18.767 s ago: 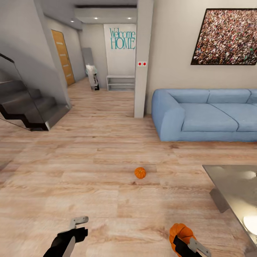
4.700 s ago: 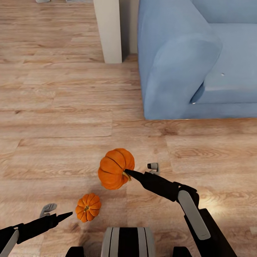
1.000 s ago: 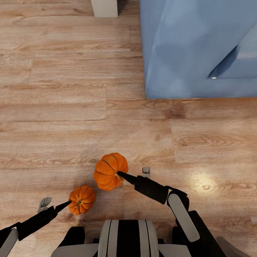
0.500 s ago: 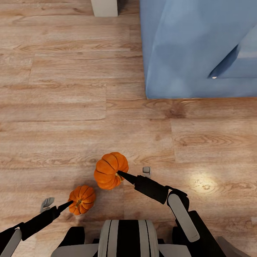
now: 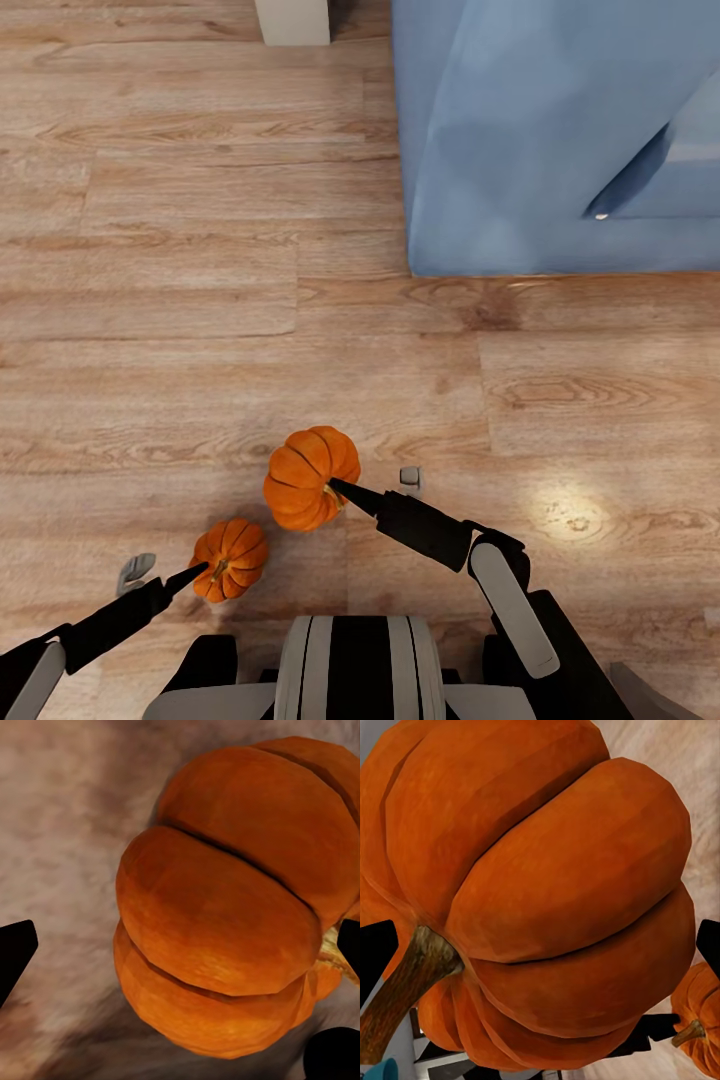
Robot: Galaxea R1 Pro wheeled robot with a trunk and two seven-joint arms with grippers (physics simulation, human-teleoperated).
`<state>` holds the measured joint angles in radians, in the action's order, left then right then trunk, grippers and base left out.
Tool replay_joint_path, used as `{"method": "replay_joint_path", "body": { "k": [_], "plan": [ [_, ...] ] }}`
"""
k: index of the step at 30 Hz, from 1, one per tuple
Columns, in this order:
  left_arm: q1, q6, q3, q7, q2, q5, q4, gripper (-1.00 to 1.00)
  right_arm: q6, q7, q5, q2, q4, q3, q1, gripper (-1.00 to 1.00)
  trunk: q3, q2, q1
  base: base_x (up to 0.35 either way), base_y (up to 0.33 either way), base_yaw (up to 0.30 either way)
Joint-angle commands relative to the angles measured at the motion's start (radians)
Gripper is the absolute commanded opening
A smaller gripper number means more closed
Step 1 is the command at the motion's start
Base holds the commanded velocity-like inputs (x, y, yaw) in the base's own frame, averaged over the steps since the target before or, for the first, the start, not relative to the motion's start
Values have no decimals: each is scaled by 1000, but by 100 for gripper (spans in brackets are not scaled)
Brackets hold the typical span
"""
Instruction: Place each of the two pumpkins and all three candles from the living room inside a cabinet in the living room (use any cabinet), then make sure every cabinet is closed, and position the cauldron so it is next to a table in the living room.
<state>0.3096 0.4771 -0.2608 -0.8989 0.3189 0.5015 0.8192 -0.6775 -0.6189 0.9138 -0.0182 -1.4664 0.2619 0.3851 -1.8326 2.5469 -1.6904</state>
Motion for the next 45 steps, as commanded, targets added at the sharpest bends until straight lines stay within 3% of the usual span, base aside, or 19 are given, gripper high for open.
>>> {"method": "replay_joint_path", "body": {
  "k": [1, 26, 45],
  "plan": [
    [0, 0, 0, 0, 0, 0, 0, 100, -1, 1, 2, 0, 0, 0, 0, -100, 0, 0, 0, 0, 0, 0],
    [0, -2, 3, 0, -1, 0, 0, 100, -1, 1, 2, -2, 0, 2, 0, -100, 0, 2, -5, 0, 0, 0],
    [0, -2, 3, 55, -28, -5, 0, 100, -1, 1, 2, -1, 0, 2, 0, -100, 0, 4, -7, 0, 0, 0]
  ]
}}
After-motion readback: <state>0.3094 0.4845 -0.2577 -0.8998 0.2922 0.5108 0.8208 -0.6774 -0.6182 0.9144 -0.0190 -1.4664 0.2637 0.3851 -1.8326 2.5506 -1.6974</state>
